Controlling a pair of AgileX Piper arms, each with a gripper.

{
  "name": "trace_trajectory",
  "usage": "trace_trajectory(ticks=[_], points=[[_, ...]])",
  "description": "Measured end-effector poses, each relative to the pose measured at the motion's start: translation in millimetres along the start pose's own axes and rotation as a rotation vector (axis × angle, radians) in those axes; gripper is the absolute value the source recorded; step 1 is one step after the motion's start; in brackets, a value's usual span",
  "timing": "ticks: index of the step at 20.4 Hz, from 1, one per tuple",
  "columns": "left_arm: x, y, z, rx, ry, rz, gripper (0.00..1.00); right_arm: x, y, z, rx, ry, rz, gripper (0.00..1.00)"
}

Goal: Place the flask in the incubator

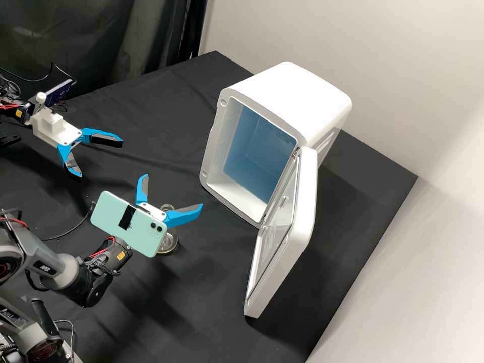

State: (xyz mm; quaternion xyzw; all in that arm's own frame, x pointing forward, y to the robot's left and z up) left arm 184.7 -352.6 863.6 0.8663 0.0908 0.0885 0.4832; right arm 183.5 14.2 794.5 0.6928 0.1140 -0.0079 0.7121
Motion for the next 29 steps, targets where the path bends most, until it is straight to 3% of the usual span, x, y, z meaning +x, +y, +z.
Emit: trace_trajectory(ticks=[4, 7, 9, 10, 14, 18, 29], points=[[-3.7, -1.4, -0.1, 0.007, -0.003, -0.008, 1.00, -2.7, -6.5, -0.6, -0.045, 0.017, -0.049, 1.00], [-38.1, -12.3, -10.5, 0.053, 0.017, -0.054, 1.00, -1.4, -9.8, 2.1, -0.067, 0.009, -0.071, 1.00], [-53.5, -14.7, -16.5, 0.101, 0.019, -0.083, 1.00, -0.9, -12.2, 3.1, -0.078, 0.010, -0.090, 1.00], [-57.7, -14.9, -19.5, 0.106, 0.037, -0.087, 1.00, -0.4, -13.5, 4.6, -0.075, 0.004, -0.098, 1.00], [-59.9, -14.6, -19.7, 0.117, 0.032, -0.090, 1.00, 1.4, -19.0, 7.4, -0.066, -0.006, -0.131, 1.00], [-59.9, -14.3, -18.4, 0.124, 0.020, -0.089, 1.00, 2.9, -24.2, 11.4, -0.081, -0.021, -0.162, 1.00], [-59.2, -14.5, -17.2, 0.125, 0.011, -0.090, 1.00, 3.7, -26.0, 10.9, -0.083, -0.022, -0.166, 1.00]])
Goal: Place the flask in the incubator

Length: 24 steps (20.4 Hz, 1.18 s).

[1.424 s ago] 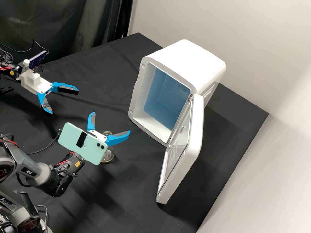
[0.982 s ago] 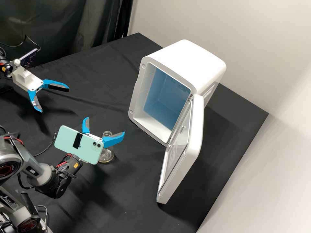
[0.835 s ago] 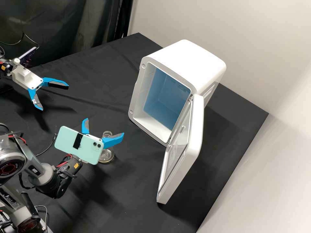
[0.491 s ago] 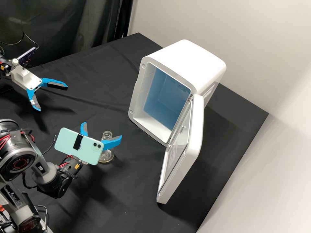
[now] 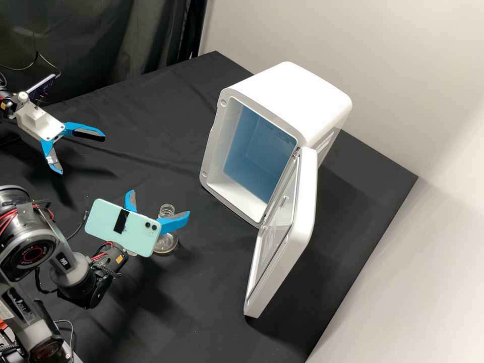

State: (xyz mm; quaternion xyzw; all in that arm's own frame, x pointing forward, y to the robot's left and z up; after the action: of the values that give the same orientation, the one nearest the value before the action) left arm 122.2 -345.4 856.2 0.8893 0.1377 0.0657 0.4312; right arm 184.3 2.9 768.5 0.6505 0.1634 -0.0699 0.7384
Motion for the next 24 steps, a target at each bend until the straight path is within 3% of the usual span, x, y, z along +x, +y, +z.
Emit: trace_trajectory(ticks=[5, 7, 11, 17, 22, 24], points=[[0.2, -0.2, 0.0, -0.002, -0.001, -0.001, 1.00, 4.2, -10.0, 3.9, 0.019, -0.019, -0.055, 1.00], [0.2, -0.2, 0.0, -0.002, -0.001, -0.001, 1.00, 6.5, -12.7, 5.9, 0.033, -0.028, -0.053, 1.00], [0.2, -0.2, 0.0, -0.002, -0.001, -0.001, 1.00, 10.6, -22.4, 11.8, 0.037, -0.058, -0.087, 1.00], [1.6, 0.0, 2.5, 0.001, -0.017, -0.001, 1.00, 17.2, -24.9, 16.2, 0.056, -0.053, -0.085, 1.00], [1.8, 0.0, 2.9, 0.001, -0.020, -0.001, 1.00, 21.2, -26.8, 20.4, 0.064, -0.065, -0.096, 1.00], [2.2, 0.0, 3.7, 0.003, -0.025, -0.002, 1.00, 22.3, -27.6, 22.5, 0.081, -0.073, -0.100, 1.00]])
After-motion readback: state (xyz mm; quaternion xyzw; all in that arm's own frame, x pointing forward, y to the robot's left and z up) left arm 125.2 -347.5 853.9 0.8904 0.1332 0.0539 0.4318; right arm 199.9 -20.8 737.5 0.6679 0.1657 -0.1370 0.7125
